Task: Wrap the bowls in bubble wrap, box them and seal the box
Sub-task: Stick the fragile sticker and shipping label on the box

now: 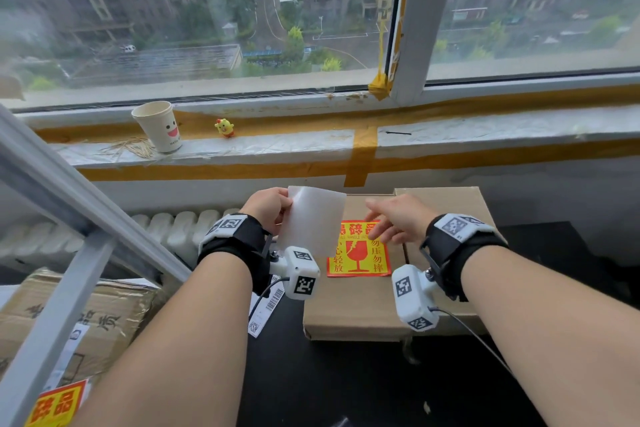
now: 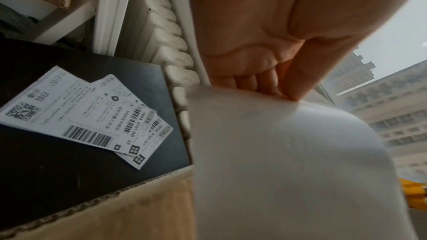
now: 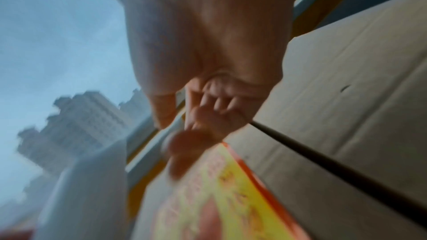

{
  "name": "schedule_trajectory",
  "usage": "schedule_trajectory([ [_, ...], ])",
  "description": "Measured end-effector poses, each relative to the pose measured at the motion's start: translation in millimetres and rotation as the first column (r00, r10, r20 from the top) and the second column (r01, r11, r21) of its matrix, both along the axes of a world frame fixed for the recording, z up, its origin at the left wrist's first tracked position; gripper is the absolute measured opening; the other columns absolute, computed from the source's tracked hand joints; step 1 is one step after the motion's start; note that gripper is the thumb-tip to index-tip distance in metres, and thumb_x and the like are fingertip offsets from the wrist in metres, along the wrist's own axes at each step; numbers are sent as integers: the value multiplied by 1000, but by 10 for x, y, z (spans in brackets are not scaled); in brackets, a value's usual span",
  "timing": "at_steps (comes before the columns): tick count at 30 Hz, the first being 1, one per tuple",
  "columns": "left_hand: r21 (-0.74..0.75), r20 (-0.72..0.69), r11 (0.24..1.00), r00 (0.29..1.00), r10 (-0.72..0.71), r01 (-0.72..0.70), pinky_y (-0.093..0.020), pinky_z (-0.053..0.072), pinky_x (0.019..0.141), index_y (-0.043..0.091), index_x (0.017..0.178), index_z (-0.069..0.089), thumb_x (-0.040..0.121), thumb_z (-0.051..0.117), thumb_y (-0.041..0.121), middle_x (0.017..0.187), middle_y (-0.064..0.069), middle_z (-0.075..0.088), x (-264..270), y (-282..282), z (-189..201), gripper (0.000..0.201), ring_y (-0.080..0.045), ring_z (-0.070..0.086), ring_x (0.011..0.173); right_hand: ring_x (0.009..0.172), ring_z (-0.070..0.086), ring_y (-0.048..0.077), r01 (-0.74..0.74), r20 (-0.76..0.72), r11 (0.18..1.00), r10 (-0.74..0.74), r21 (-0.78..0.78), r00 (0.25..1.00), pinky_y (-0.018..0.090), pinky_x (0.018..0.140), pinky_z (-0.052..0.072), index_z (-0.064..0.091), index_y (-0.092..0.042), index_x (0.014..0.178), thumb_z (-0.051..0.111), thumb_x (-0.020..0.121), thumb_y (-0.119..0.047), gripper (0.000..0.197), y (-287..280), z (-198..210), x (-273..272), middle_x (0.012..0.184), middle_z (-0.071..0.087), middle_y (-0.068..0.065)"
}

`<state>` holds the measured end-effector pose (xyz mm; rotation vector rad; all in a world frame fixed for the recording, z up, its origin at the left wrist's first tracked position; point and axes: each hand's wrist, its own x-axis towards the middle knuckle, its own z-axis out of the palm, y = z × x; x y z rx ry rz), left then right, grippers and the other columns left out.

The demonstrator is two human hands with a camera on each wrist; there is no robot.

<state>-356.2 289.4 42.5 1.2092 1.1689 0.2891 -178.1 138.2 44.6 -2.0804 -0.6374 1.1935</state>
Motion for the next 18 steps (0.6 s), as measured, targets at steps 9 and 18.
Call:
schedule_trajectory([
  [9, 35, 128, 979, 970, -206, 203, -30, 41, 78, 12, 88, 66, 91, 46, -5, 81, -2, 64, 196, -267, 428, 26, -15, 57, 79, 77, 72, 24, 202, -369, 941, -93, 270, 925, 26, 66, 60, 62, 6, 113, 60, 95, -21, 32, -87, 348, 13, 97, 72, 22],
  [18, -13, 222, 996, 971, -89, 94, -32, 60, 75, 5, 114, 62, 93, 56, 2, 105, -18, 69, 231, -389, 417, 22, -26, 70, 90, 87, 68, 22, 235, -220, 901, -162, 365, 962, 25, 62, 58, 66, -6, 89, 61, 86, 10, 17, -166, 323, 117, 104, 67, 13],
])
